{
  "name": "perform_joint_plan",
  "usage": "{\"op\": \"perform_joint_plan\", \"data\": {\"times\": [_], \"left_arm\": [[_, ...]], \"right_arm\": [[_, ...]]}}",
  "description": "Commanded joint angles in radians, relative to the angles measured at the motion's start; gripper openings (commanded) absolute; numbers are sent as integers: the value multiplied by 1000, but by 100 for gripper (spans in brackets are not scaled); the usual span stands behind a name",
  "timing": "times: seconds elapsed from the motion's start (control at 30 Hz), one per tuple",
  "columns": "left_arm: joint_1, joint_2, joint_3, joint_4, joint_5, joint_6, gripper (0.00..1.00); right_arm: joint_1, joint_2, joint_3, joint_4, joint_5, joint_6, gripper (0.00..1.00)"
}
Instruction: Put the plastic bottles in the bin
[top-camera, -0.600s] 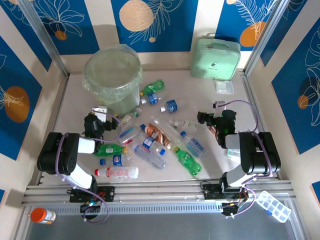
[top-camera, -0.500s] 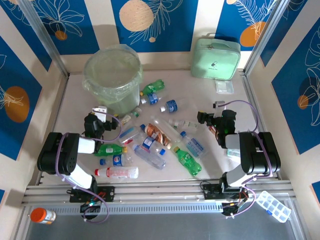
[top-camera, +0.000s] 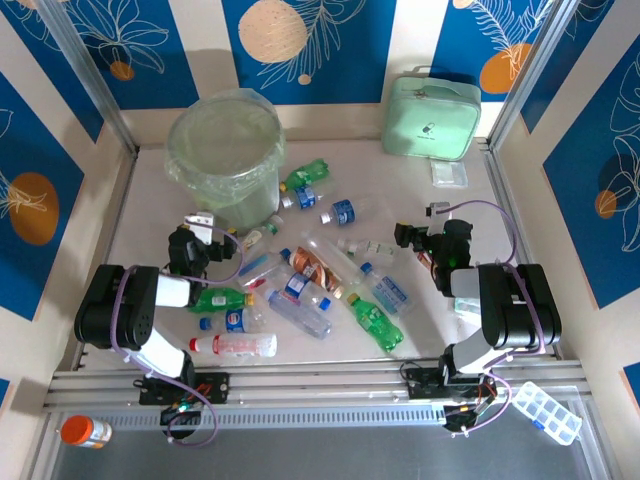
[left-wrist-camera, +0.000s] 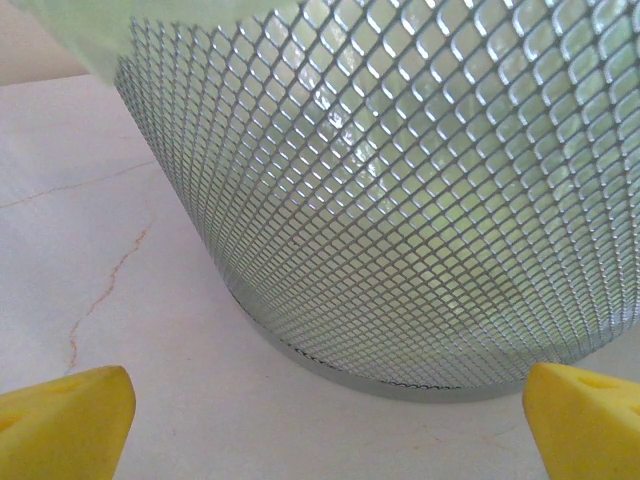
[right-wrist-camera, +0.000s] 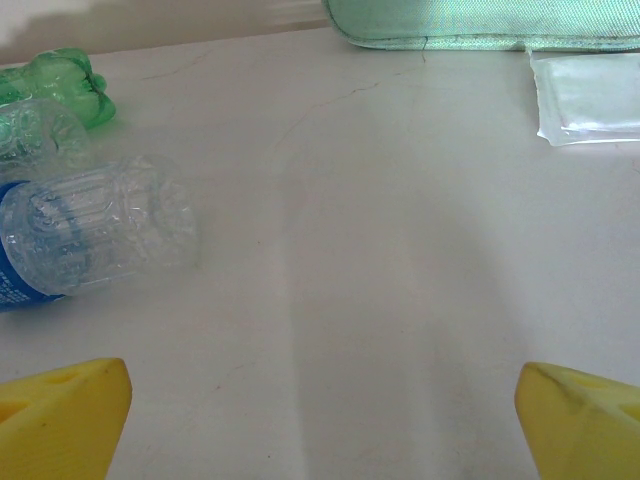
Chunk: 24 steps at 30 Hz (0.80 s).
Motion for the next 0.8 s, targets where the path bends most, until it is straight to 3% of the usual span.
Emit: {"op": "perform_joint_plan", "data": {"times": [0.0,0.27,0.43,0.53,0.6,0.77], "left_arm": [[3,-15,9,-4,-5,-1,99],[3,-17,1,13,-18,-1,99],[2,-35,-120,232,-213,-69,99],[-7,-63,-182,339,-228,-57,99],[-31,-140,-204,299,-327,-63,99],[-40,-421,-239,170,-452,-116,99]], "right_arm": [[8,-5,16,0,7,-18,99],[8,-5,15,1,9,-18,99],[13,-60,30,-66,-53,-53,99],[50,-142,66,-191,-19,-84,99],[71,-201,60,-219,27,-92,99],[197,-407,65,-305,90,-170,99]]}}
